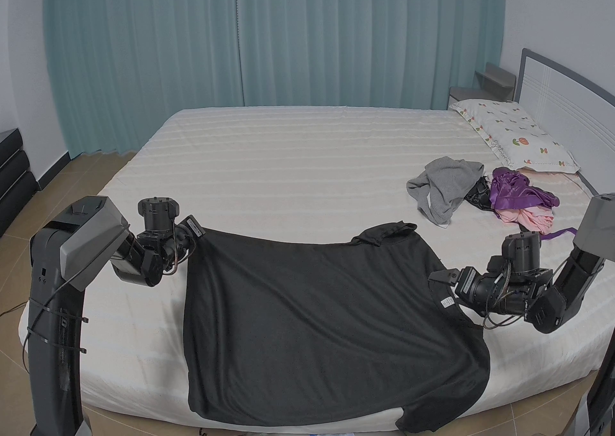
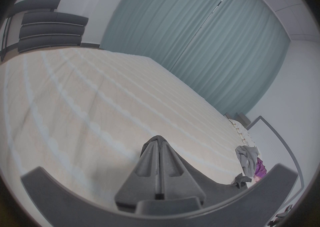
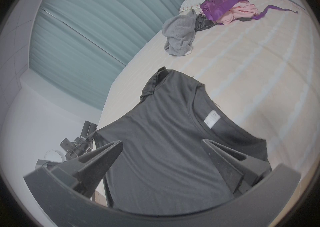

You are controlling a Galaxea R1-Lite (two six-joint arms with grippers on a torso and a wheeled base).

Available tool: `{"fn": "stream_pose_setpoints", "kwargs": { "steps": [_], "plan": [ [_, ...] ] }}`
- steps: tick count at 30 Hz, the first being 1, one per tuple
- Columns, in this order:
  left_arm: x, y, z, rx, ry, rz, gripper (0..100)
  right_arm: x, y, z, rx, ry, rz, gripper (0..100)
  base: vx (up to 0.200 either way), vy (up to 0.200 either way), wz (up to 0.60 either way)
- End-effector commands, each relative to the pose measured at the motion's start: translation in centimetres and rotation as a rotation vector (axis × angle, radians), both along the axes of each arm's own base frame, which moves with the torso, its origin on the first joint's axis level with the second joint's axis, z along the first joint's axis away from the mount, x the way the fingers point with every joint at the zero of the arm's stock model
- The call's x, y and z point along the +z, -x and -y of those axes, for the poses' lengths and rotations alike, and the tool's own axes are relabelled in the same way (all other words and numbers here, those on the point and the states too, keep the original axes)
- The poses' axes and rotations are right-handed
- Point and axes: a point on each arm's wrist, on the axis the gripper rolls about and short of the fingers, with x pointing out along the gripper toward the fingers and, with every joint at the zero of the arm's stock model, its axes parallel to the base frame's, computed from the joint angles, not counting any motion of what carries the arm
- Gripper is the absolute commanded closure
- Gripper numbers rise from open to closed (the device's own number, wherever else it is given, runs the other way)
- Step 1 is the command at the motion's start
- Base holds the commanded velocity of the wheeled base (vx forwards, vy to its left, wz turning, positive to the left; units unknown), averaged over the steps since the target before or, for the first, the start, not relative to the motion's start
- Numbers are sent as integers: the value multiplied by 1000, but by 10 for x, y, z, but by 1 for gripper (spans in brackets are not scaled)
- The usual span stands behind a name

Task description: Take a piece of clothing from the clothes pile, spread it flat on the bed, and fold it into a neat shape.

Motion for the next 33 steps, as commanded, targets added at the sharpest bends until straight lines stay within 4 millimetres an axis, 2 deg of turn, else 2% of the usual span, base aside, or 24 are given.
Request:
{"fn": "stream_pose_setpoints", "kwargs": {
  "steps": [1,9,16,20,28,33],
  "plan": [
    [33,-8,-1,-13,-36,68,100,-7,-49,-6,-23,9,24,0,0,0,0],
    [45,-7,-5,-10,-41,71,100,-17,-110,0,-50,29,29,0,0,0,0],
    [40,-5,-5,-18,-57,34,100,-31,-151,-5,-28,63,25,0,0,0,0],
    [39,-4,-3,-17,-60,28,100,-42,-167,-2,8,125,39,0,0,0,0],
    [38,-4,2,-28,-60,26,100,-65,-197,4,-8,134,79,0,0,0,0],
    [35,-3,4,-31,-59,18,100,-74,-208,6,-29,142,99,0,0,0,0]
  ]
}}
